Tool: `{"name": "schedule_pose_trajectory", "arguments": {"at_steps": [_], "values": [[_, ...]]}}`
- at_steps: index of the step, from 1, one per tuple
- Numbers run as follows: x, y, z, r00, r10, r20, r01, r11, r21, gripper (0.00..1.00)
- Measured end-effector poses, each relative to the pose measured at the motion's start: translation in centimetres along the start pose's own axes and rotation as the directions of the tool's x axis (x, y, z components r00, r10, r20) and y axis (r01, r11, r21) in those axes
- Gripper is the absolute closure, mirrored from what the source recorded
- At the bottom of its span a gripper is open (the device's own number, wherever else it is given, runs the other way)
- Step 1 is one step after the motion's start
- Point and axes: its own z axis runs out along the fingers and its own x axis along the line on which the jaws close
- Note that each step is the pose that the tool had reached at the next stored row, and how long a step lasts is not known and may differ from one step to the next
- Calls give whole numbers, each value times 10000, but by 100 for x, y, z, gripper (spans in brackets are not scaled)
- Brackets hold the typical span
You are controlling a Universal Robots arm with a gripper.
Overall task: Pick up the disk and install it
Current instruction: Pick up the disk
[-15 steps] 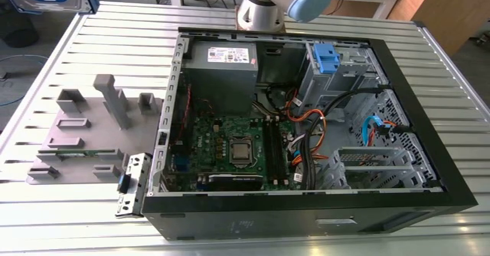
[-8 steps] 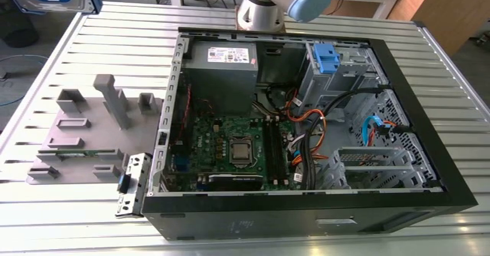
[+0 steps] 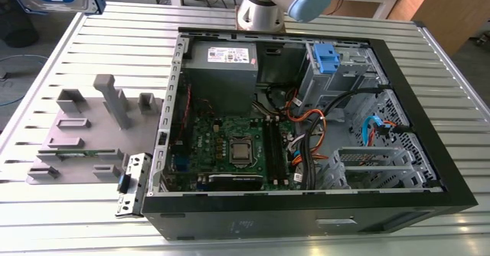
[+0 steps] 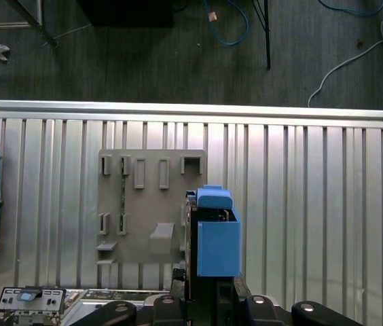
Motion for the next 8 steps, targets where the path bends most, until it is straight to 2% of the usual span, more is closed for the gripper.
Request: {"name": "schedule_pose_trajectory", "arguments": {"at_steps": [8], "values": [[0,-48,-1,10000,1,0,-1,10000,1,65]]}}
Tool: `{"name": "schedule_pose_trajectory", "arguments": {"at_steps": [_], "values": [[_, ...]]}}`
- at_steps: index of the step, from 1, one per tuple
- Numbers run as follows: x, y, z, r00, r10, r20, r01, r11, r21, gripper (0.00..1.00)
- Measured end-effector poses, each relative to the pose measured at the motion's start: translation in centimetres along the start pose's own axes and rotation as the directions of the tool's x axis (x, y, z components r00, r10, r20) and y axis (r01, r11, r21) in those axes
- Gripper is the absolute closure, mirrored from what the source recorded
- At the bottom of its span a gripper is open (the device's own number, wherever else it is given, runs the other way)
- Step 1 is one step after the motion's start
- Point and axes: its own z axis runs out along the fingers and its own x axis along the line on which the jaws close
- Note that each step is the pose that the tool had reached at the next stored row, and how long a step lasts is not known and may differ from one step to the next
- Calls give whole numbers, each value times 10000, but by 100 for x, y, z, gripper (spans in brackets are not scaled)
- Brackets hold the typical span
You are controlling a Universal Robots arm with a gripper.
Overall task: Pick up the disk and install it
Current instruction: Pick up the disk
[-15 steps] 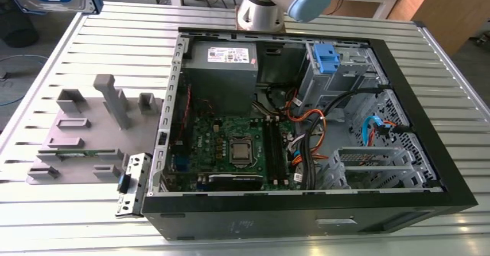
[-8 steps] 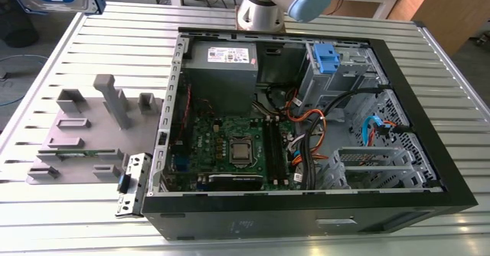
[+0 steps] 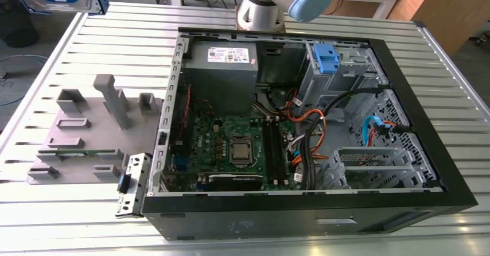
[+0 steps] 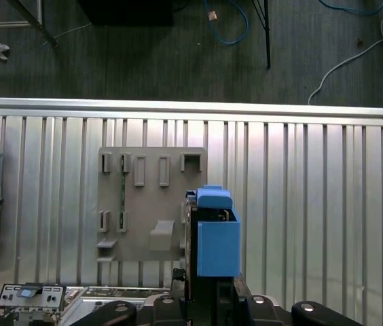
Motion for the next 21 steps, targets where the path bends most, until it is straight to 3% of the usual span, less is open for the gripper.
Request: {"name": "schedule_pose_trajectory", "arguments": {"at_steps": [21], "values": [[1,-102,-4,10000,0,0,0,10000,-1,65]]}}
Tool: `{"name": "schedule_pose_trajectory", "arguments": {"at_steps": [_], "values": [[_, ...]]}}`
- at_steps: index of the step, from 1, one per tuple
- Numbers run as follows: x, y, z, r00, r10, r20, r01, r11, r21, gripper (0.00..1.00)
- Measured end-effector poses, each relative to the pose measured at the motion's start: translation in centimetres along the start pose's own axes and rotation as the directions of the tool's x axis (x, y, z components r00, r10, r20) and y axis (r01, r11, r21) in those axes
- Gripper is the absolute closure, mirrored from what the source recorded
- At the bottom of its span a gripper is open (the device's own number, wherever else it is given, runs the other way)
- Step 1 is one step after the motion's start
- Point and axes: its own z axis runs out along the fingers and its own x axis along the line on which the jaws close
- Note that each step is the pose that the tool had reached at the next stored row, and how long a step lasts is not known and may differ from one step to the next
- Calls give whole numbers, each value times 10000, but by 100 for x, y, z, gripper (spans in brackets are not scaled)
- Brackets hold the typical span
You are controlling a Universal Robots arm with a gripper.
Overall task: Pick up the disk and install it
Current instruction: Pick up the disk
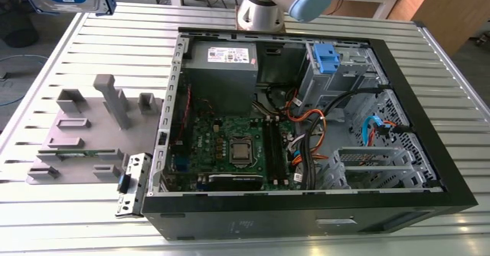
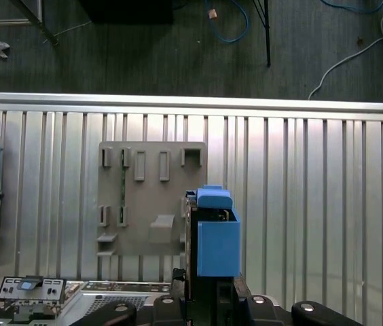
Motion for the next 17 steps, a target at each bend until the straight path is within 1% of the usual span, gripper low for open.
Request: {"name": "schedule_pose_trajectory", "arguments": {"at_steps": [10,17], "values": [[0,-41,-1,10000,0,1,0,10000,1,65],[1,-52,-1,10000,0,0,0,10000,0,65]]}}
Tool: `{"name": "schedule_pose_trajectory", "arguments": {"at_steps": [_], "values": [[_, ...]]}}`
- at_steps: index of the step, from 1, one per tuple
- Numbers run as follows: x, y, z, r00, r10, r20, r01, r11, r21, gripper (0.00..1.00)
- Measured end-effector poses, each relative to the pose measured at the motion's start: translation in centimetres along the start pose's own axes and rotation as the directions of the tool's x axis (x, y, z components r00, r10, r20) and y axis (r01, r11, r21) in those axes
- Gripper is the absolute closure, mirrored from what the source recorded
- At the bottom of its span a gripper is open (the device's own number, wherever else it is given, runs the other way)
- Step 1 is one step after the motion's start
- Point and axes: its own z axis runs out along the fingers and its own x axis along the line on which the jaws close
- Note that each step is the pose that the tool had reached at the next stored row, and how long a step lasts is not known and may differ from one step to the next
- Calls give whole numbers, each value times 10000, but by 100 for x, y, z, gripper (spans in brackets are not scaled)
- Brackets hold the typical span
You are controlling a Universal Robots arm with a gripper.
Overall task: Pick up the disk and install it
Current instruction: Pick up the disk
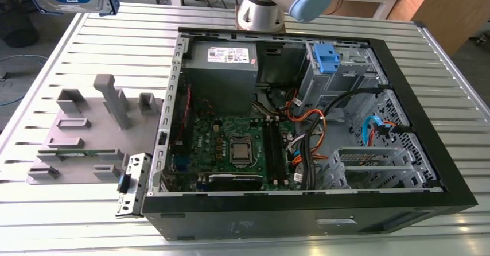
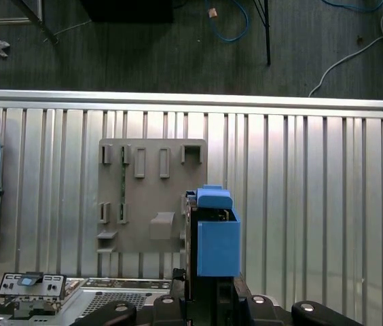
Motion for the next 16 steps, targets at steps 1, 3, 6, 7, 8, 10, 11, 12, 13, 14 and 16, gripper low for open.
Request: {"name": "schedule_pose_trajectory", "arguments": {"at_steps": [1,3,6,7,8,10,11,12,13,14,16], "values": [[0,0,0,10000,0,0,0,10000,0,65],[0,-6,0,10000,-1,0,1,10000,0,65],[0,-21,-1,10000,0,-1,0,10000,-1,65],[0,-27,-1,10000,-1,0,1,10000,0,65],[0,-34,-1,10000,-1,0,1,10000,0,65],[0,-47,-1,10000,0,0,0,10000,0,65],[0,-55,-2,10000,0,0,0,10000,-1,65],[0,-62,-2,10000,0,1,0,10000,0,65],[0,-69,-2,10000,0,0,0,10000,0,65],[0,-77,-3,10000,0,-1,0,10000,-1,65],[0,-90,-3,10000,0,0,0,10000,0,65]]}}
